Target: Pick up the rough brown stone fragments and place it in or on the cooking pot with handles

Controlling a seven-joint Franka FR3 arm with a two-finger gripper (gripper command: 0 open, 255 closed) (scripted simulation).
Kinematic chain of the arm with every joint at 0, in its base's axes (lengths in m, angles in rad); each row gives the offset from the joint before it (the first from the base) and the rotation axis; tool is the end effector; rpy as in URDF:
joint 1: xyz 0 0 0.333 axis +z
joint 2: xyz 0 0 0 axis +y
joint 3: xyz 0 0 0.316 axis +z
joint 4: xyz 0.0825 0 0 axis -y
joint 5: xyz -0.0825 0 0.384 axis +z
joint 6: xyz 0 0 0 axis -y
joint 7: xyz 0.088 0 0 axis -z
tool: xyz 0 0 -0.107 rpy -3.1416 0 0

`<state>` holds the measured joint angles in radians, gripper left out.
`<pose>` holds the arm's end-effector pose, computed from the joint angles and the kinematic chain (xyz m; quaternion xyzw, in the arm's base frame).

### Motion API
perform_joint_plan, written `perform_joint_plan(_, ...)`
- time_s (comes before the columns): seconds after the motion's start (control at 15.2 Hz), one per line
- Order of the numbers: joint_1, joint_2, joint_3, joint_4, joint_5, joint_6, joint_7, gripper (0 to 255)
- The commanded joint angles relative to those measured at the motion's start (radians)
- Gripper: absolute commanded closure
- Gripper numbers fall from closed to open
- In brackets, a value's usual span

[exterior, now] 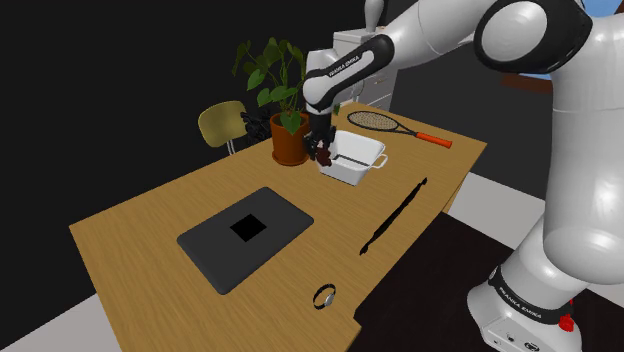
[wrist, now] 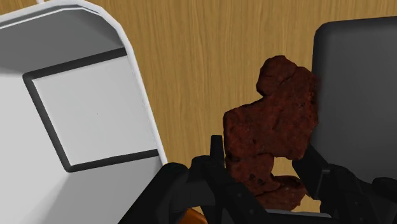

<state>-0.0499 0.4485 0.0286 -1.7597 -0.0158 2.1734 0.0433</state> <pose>0.6531 -0.0161 0.3099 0.9994 -0.0290 -0.0173 0.0004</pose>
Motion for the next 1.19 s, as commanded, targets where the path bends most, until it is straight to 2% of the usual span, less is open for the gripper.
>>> perform_joint_plan(0.0,-0.002,-0.012,0.000,0.014,0.001,-0.026,-0.003,255)
perform_joint_plan(0.07,-0.002,-0.014,0.000,0.016,0.001,-0.030,-0.003,255)
perform_joint_plan(0.59,-0.118,0.068,-0.041,0.159,0.016,-0.091,-0.164,255)
perform_joint_plan(1.12,-0.234,0.212,-0.071,0.408,0.033,-0.195,-0.310,255)
